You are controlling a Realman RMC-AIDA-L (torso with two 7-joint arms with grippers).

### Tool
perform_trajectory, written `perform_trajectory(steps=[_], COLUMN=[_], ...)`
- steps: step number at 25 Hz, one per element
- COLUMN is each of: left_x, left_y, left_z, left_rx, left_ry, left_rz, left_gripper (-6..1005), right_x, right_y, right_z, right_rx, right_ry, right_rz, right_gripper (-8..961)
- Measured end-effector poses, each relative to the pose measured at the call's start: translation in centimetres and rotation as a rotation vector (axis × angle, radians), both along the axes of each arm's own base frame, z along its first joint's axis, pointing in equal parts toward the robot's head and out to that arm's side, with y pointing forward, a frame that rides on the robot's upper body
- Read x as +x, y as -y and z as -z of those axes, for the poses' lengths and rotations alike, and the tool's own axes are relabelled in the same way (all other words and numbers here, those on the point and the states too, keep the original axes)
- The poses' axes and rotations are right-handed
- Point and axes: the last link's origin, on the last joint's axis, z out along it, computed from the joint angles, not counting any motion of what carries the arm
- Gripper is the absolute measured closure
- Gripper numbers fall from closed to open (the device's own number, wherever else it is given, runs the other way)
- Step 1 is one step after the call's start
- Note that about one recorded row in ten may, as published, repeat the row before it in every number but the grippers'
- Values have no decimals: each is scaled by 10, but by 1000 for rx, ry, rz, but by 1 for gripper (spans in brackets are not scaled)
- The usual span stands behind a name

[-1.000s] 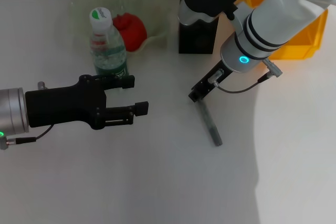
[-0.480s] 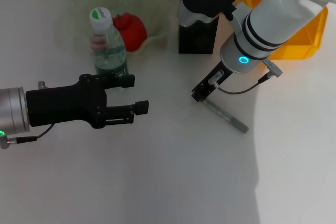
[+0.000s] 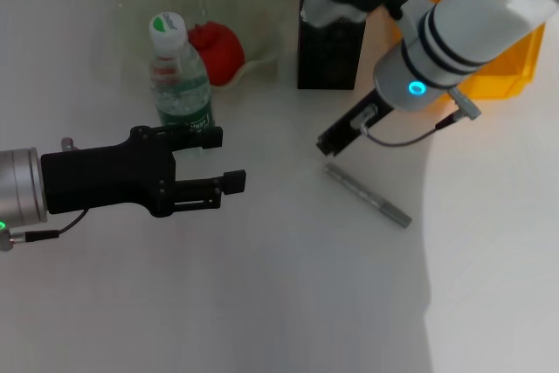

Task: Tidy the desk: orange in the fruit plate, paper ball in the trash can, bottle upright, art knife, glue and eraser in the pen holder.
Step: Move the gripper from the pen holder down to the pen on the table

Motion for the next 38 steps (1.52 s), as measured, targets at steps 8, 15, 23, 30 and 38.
perform_trajectory(steps=[8, 15, 23, 30, 38], left_x=[1, 3, 4, 5, 5], left_y=[1, -1, -1, -1, 0], left_z=[-1, -1, -1, 0, 2], left_rx=[1, -1, -3, -4, -9], left_ry=[9, 12, 13, 16, 18], left_rz=[1, 10, 14, 16, 12], left_gripper=[219, 219, 219, 219, 219], right_x=[-24, -11, 8, 17, 21], right_y=[-9, 0, 16, 24, 26], right_z=[-89, -72, -35, -15, -3], right_rx=[237, 38, -83, -128, -143], right_ry=[-346, -104, 52, 104, 136], right_rz=[-81, -64, -85, -103, -106], right_gripper=[897, 856, 570, 507, 566])
